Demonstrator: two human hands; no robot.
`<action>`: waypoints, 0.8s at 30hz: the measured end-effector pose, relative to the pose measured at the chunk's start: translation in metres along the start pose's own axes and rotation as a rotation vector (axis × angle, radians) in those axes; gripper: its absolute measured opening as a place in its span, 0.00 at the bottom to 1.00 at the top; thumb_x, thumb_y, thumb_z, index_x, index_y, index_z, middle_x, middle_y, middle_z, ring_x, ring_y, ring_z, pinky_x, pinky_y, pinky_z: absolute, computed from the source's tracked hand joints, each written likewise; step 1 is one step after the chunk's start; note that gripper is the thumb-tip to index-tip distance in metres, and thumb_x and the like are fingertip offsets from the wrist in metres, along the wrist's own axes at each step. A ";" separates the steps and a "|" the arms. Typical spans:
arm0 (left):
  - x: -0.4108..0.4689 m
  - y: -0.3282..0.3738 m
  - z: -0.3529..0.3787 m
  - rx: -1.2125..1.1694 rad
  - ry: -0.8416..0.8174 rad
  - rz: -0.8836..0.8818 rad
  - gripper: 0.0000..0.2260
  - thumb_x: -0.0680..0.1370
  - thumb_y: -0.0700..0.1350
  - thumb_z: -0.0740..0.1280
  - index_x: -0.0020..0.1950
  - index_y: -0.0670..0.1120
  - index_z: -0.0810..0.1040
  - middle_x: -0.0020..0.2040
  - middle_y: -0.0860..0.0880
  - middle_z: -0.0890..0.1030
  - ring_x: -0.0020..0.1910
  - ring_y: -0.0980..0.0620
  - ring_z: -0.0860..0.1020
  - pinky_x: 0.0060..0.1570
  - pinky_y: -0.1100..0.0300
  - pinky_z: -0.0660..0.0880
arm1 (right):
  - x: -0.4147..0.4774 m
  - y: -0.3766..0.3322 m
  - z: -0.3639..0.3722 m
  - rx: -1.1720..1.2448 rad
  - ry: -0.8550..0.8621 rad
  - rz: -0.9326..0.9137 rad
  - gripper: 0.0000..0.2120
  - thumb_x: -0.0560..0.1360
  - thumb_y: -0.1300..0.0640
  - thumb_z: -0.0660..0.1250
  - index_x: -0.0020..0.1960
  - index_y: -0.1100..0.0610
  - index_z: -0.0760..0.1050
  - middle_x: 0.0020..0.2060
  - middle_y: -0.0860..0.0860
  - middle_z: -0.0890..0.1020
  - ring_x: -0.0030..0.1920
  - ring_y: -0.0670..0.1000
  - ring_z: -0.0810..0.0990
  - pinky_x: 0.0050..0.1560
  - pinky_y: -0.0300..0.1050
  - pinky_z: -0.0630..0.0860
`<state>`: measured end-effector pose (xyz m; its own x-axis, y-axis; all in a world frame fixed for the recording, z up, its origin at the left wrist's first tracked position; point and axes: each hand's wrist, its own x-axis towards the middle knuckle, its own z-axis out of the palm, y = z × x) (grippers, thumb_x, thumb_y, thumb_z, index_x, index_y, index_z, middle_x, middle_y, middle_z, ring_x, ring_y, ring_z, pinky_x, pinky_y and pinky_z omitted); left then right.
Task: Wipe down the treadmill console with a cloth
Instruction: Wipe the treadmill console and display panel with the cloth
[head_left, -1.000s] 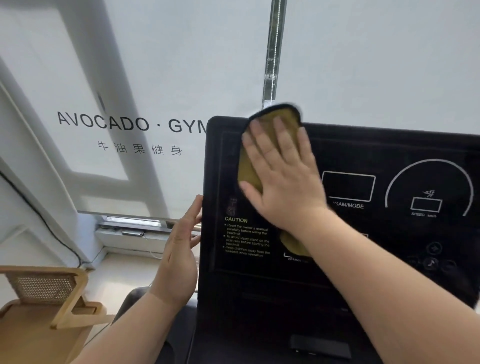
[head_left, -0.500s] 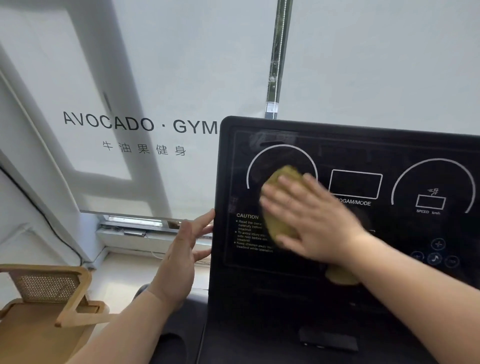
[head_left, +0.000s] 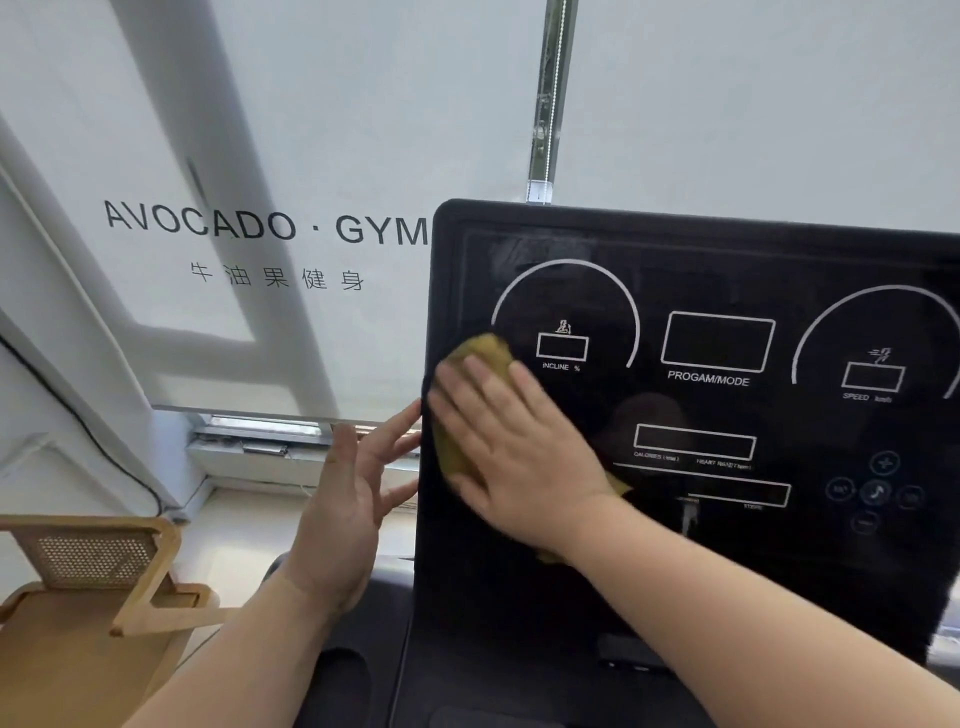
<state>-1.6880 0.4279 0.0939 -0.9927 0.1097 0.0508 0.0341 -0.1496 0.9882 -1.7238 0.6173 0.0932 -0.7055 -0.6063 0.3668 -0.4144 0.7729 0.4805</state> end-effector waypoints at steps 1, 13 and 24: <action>0.000 0.000 0.000 -0.003 -0.002 0.003 0.33 0.79 0.66 0.42 0.71 0.54 0.75 0.69 0.58 0.78 0.70 0.58 0.72 0.66 0.45 0.69 | -0.012 -0.006 0.006 -0.014 -0.020 -0.061 0.39 0.82 0.36 0.52 0.84 0.56 0.45 0.83 0.55 0.45 0.83 0.58 0.41 0.81 0.60 0.37; -0.003 0.002 0.001 0.036 -0.024 -0.012 0.30 0.80 0.65 0.43 0.71 0.58 0.76 0.69 0.61 0.78 0.71 0.61 0.72 0.71 0.40 0.66 | -0.062 0.100 -0.023 0.058 0.016 0.740 0.42 0.79 0.36 0.51 0.83 0.62 0.45 0.83 0.61 0.45 0.82 0.64 0.42 0.80 0.62 0.36; -0.004 -0.001 0.005 -0.051 0.009 -0.020 0.31 0.81 0.66 0.42 0.70 0.56 0.76 0.67 0.60 0.79 0.69 0.61 0.73 0.68 0.47 0.68 | 0.067 0.051 -0.044 0.013 0.056 0.352 0.36 0.83 0.36 0.47 0.84 0.52 0.44 0.84 0.51 0.45 0.83 0.59 0.43 0.80 0.64 0.42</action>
<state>-1.6832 0.4324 0.0933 -0.9941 0.1042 0.0292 0.0081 -0.1977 0.9802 -1.7665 0.6078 0.1775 -0.7742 -0.3116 0.5510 -0.1595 0.9384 0.3067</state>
